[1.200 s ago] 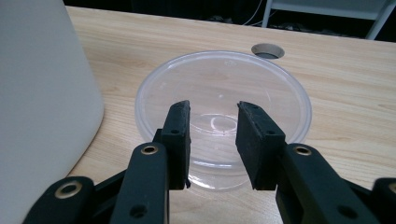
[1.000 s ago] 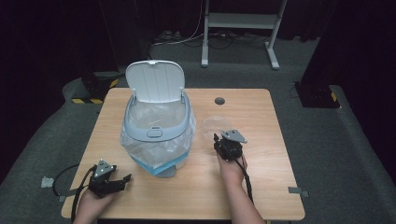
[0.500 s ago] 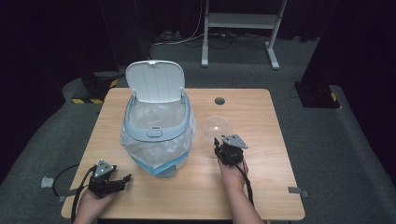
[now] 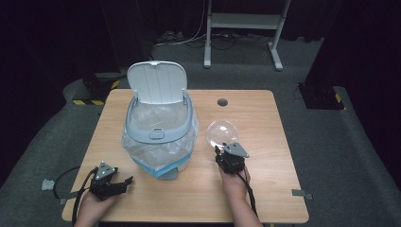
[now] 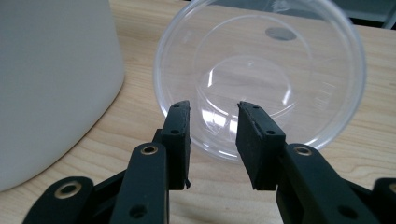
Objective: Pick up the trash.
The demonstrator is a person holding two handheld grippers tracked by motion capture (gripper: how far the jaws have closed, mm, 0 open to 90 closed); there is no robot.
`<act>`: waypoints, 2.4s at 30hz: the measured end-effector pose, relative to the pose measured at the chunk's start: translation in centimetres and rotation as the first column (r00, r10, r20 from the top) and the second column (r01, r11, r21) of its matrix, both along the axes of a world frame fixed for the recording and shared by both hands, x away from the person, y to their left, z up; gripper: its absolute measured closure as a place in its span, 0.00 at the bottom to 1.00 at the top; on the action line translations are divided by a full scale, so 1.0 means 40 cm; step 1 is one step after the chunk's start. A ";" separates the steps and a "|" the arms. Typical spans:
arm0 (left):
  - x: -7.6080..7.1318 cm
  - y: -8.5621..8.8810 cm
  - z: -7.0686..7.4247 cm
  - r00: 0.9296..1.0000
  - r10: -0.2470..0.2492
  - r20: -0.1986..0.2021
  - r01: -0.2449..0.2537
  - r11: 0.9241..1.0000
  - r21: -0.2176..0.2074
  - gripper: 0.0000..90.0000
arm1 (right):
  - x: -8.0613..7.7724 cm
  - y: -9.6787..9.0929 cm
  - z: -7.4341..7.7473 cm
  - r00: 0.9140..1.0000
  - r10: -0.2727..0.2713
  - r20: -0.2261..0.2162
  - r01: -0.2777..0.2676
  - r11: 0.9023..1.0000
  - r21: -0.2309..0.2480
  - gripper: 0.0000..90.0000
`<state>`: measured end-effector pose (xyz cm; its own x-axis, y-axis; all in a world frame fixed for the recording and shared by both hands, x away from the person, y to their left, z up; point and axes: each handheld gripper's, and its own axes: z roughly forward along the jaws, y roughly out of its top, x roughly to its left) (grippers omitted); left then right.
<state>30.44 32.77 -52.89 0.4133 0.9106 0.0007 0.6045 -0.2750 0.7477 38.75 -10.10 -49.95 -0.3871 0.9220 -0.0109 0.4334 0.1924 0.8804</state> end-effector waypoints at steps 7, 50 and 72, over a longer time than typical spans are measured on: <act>0.000 0.000 0.000 1.000 0.000 0.000 0.000 1.000 0.000 0.27 | -0.014 -0.003 -0.019 1.000 0.005 -0.013 -0.005 1.000 -0.003 0.72; 0.000 0.000 0.000 1.000 0.000 0.000 0.000 1.000 0.000 0.27 | -0.091 -0.097 0.017 0.998 -0.034 0.048 0.034 0.999 0.005 0.70; 0.000 0.000 0.000 1.000 0.001 0.000 -0.001 1.000 -0.001 0.27 | -0.052 -0.124 -0.007 0.998 -0.068 0.007 0.068 0.997 -0.024 0.59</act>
<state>30.44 32.76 -52.89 0.4126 0.9109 -0.0006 0.6049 -0.2735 0.7479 36.68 -15.04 -50.22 -0.3238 0.9455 -0.0356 0.4410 0.1841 0.8784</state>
